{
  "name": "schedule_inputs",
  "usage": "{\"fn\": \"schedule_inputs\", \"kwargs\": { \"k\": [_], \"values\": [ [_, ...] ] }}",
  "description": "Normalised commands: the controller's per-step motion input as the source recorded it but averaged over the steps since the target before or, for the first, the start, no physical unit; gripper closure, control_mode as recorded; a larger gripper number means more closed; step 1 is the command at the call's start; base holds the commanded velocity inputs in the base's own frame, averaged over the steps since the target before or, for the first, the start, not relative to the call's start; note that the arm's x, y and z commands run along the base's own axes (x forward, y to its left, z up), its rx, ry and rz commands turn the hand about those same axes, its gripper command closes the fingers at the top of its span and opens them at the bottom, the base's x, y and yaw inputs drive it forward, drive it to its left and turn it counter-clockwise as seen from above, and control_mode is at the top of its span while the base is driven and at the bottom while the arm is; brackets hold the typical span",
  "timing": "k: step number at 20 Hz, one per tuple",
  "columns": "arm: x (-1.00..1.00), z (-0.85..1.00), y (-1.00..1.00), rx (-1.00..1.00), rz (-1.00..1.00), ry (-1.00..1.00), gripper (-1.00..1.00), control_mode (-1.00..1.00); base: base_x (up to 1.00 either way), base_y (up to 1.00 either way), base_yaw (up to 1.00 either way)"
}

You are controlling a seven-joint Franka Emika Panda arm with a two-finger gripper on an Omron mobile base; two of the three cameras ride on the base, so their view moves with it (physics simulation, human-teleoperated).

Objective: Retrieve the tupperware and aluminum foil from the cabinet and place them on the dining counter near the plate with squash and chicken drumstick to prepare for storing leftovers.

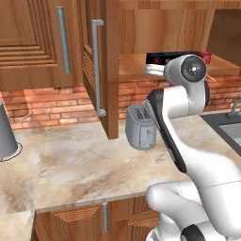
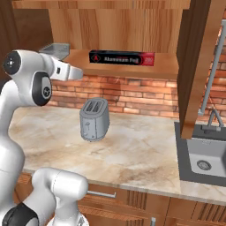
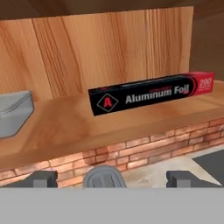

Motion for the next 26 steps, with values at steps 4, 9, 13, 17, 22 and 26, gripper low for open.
{"fn": "schedule_inputs", "kwargs": {
  "k": [4,9,13,17,22,26],
  "values": [
    [0.2,0.26,-0.18,0.23,-0.1,0.07,-1.0,-1.0,0.0,0.0,0.0],
    [0.25,0.02,-0.11,0.14,-0.05,0.07,-1.0,-1.0,0.0,0.0,0.0],
    [0.25,0.0,0.0,0.01,-0.04,0.0,-1.0,-1.0,0.0,0.0,0.0],
    [0.33,0.0,0.04,0.0,-0.04,0.0,-1.0,-1.0,0.0,0.0,0.0],
    [0.34,-0.07,0.04,0.0,-0.03,0.01,-1.0,-1.0,0.0,0.0,0.0],
    [0.37,-0.13,0.08,0.0,-0.03,0.01,-1.0,-1.0,0.0,0.0,0.0]
  ]
}}
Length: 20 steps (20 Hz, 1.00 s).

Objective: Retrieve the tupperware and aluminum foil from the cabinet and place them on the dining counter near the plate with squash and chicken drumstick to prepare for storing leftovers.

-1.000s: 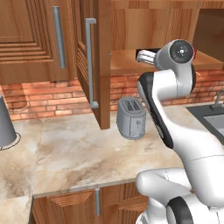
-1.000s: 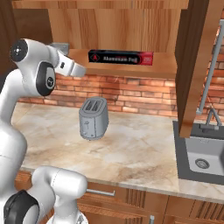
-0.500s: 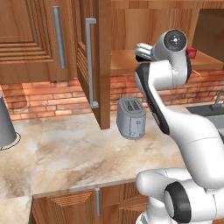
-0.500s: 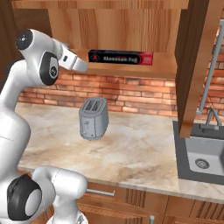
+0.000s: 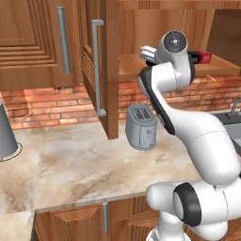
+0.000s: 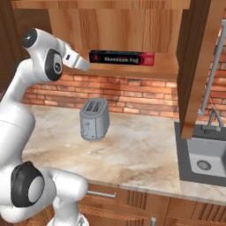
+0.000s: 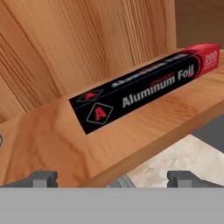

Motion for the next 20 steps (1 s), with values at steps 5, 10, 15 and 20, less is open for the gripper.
{"fn": "schedule_inputs", "kwargs": {
  "k": [5,10,15,20],
  "values": [
    [0.4,-0.08,0.14,-0.02,-0.03,0.03,-1.0,-1.0,0.0,0.0,0.0],
    [0.43,-0.03,0.16,0.0,-0.03,0.06,-1.0,-1.0,0.0,0.0,0.0],
    [0.35,0.0,0.07,0.0,-0.06,0.01,-1.0,-1.0,0.0,0.0,0.0],
    [0.31,-0.01,0.0,0.0,-0.1,0.0,-1.0,-1.0,0.0,0.0,0.0]
  ]
}}
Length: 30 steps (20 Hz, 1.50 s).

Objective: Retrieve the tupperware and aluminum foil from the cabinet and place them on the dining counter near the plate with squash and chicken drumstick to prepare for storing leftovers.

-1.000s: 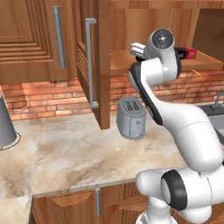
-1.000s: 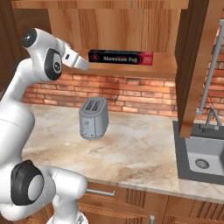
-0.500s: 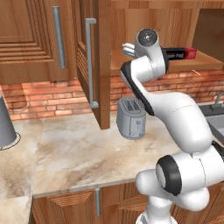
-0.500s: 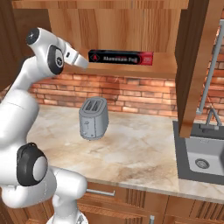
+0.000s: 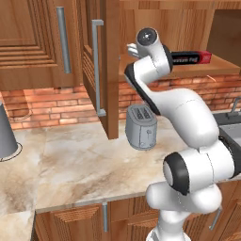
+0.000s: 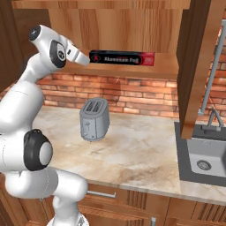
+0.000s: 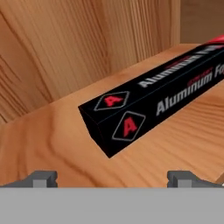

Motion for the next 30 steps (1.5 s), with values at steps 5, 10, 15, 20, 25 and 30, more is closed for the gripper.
{"fn": "schedule_inputs", "kwargs": {
  "k": [5,10,15,20,25,30],
  "values": [
    [0.26,-0.07,0.0,0.0,-0.12,0.0,-1.0,-1.0,0.0,0.0,0.0],
    [0.24,-0.14,0.0,0.0,-0.14,0.0,-1.0,-1.0,0.0,0.0,0.0],
    [0.24,-0.13,-0.01,0.0,-0.16,0.0,-1.0,-1.0,0.0,0.0,0.0],
    [0.23,-0.01,-0.03,0.0,-0.16,0.0,-1.0,-1.0,0.0,0.0,0.0],
    [0.27,0.0,0.0,0.0,-0.15,0.0,-1.0,-1.0,0.0,0.0,0.0],
    [0.27,0.0,-0.04,0.0,-0.14,0.0,-1.0,-1.0,0.0,0.0,0.0]
  ]
}}
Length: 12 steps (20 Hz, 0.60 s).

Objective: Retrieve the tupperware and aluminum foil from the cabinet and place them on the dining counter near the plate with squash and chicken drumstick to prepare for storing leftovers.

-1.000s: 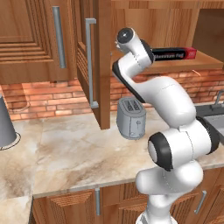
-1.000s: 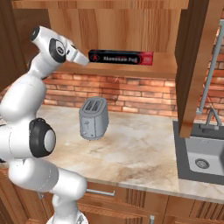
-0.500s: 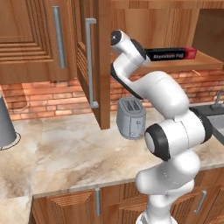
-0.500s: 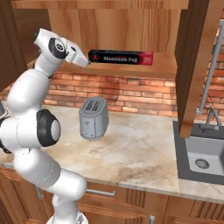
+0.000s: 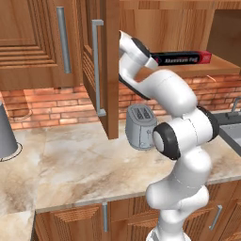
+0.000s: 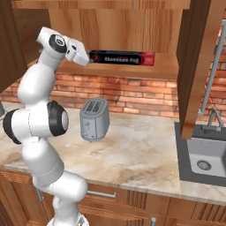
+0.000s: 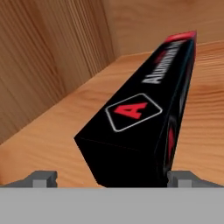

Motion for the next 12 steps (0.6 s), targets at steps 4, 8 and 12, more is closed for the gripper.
{"fn": "schedule_inputs", "kwargs": {
  "k": [4,8,12],
  "values": [
    [0.21,0.0,-0.17,0.0,-0.16,0.0,-1.0,-1.0,0.0,0.0,0.0],
    [0.08,0.0,-0.29,0.0,-0.16,0.0,-1.0,-1.0,0.0,0.0,0.0],
    [0.0,0.0,-0.45,0.0,-0.16,0.04,-1.0,-1.0,0.0,0.0,0.0]
  ]
}}
